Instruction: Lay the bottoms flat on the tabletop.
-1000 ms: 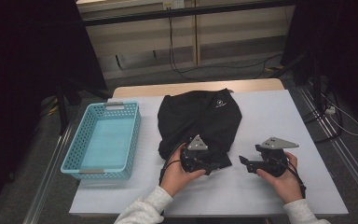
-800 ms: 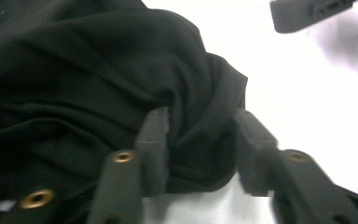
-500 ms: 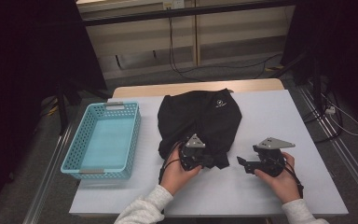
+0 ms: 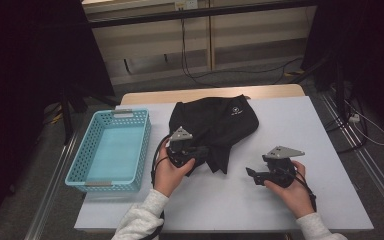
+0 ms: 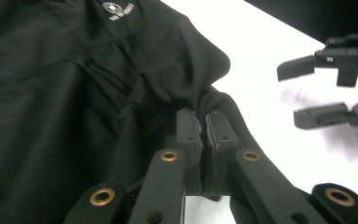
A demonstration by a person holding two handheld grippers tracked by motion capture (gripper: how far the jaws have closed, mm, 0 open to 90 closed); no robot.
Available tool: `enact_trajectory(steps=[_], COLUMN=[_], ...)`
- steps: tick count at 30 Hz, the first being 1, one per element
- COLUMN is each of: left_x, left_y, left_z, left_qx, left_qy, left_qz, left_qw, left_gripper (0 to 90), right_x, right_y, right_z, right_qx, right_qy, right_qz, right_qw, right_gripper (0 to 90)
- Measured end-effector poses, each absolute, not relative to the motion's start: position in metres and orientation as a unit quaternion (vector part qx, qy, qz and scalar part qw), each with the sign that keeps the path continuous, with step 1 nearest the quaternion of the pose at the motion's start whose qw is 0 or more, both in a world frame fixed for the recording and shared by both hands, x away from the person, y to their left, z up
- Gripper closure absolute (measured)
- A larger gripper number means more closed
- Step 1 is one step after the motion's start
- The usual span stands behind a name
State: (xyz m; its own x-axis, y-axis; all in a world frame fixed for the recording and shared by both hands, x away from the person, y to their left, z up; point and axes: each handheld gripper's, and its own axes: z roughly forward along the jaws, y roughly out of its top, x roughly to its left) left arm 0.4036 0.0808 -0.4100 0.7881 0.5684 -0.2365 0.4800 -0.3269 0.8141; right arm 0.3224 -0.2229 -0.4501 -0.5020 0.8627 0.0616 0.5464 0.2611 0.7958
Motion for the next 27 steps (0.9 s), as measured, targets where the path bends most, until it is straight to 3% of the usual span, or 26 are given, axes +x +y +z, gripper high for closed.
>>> enact_trajectory(steps=[12,17,22,23,25,27], left_x=[0.404,0.402,0.401,0.401,0.4,0.4], left_y=[0.079,0.08,0.082,0.081,0.081,0.081], left_z=[-0.418,-0.418,-0.419,-0.419,-0.418,-0.418], left_qx=[0.818,0.819,0.818,0.819,0.818,0.819], left_qy=[0.326,0.324,0.329,0.328,0.328,0.325], left_qz=[0.045,0.045,0.042,0.042,0.042,0.042], left_qw=[0.471,0.471,0.47,0.47,0.471,0.471], left_gripper=[85.5,85.5,85.5,85.5,85.6,85.6], right_x=[0.334,0.337,0.342,0.344,0.345,0.346], right_y=[-0.174,-0.16,-0.149,-0.147,-0.147,-0.15], right_z=[-0.454,-0.458,-0.463,-0.463,-0.462,-0.462], right_qx=[0.405,0.401,0.402,0.399,0.397,0.4], right_qy=[0.809,0.816,0.817,0.817,0.817,0.814], right_qz=[0.4,0.386,0.38,0.381,0.384,0.389], right_qw=[0.146,0.154,0.166,0.168,0.164,0.16], right_gripper=[30.5,39.6,57.3,63.8,85.0,89.4])
